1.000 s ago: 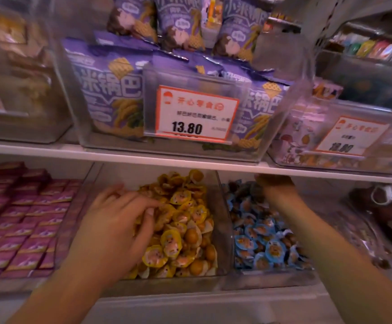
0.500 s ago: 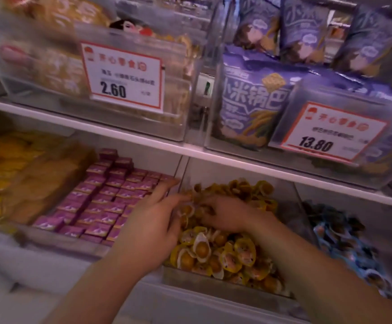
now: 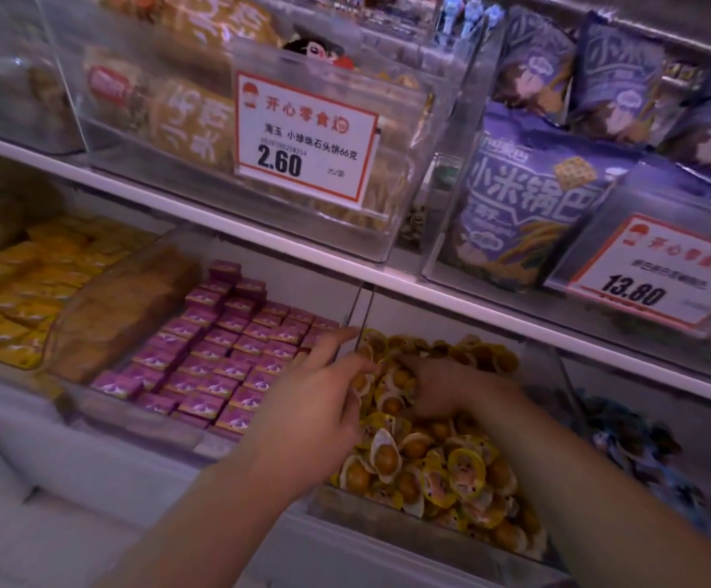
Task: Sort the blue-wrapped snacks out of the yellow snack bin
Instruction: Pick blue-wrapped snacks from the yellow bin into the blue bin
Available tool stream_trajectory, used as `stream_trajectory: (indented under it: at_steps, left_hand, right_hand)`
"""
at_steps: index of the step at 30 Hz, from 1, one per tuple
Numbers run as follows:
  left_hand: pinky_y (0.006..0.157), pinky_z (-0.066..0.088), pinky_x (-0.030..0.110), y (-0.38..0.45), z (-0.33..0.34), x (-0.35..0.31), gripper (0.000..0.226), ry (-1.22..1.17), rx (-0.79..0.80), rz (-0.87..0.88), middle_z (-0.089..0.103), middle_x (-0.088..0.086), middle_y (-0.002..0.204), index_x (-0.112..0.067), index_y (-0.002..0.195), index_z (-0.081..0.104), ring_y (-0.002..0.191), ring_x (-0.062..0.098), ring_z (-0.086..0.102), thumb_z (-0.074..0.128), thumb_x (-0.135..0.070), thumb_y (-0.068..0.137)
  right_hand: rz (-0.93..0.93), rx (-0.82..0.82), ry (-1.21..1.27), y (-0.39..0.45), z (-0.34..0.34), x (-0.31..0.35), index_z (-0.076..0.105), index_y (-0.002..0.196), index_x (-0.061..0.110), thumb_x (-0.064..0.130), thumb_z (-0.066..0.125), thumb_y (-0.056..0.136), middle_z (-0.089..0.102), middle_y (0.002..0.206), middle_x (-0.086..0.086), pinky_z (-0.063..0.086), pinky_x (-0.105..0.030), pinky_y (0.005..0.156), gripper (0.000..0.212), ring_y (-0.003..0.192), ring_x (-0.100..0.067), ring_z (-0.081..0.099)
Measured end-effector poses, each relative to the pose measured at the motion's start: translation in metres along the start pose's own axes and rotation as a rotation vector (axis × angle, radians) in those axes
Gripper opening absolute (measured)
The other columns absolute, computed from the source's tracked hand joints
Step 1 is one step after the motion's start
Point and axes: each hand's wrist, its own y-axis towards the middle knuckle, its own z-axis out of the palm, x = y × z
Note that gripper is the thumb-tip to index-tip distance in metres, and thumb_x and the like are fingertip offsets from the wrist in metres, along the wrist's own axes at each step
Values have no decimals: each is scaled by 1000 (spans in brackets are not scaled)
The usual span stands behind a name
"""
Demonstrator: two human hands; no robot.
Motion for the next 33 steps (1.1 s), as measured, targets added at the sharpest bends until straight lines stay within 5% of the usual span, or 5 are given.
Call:
stream_trajectory:
  at_steps: [11, 21, 23, 27, 33]
  left_hand:
    - [97, 46, 35, 5, 9, -2, 46, -36, -34, -71, 40, -15, 142, -36, 117, 61, 115, 19, 49, 52, -10, 79]
    - [96, 44, 28, 9, 6, 2, 42, -79, -56, -76, 50, -13, 134, -32, 113, 65, 116, 15, 54, 54, -19, 76]
    - [95, 45, 29, 8, 5, 0, 42, -68, -60, -78, 50, -13, 134, -32, 113, 65, 114, 15, 54, 50, -24, 75]
    - [96, 44, 26, 8, 4, 1, 38, -81, -67, -72, 52, -12, 133, -30, 113, 66, 115, 13, 55, 53, -21, 78]
    - [92, 40, 22, 8, 6, 1, 38, -81, -85, -68, 53, -13, 131, -34, 108, 67, 113, 11, 54, 60, -10, 80]
  right_hand:
    - [-211, -109, 737, -3, 3, 5, 72, 103, 31, 35, 93, 57, 74, 104, 9, 53, -34, 94, 51, 100, -8, 68]
    - [-225, 213, 1518, -47, -7, -8, 76, 100, 6, 17, 81, 71, 71, 89, -14, 58, -35, 61, 31, 76, -24, 69]
    - [-175, 197, 1436, -62, -17, -12, 78, 95, 13, 21, 79, 74, 73, 87, -10, 58, -30, 60, 23, 74, -21, 70]
    - [-99, -104, 287, -91, -35, -20, 67, 85, 29, 35, 72, 73, 66, 79, 10, 52, -24, 60, 15, 77, -12, 65]
    - [-124, 136, 85, -106, -36, -18, 52, 133, 34, 29, 85, 70, 57, 131, 9, 48, -33, 100, 71, 119, -15, 55]
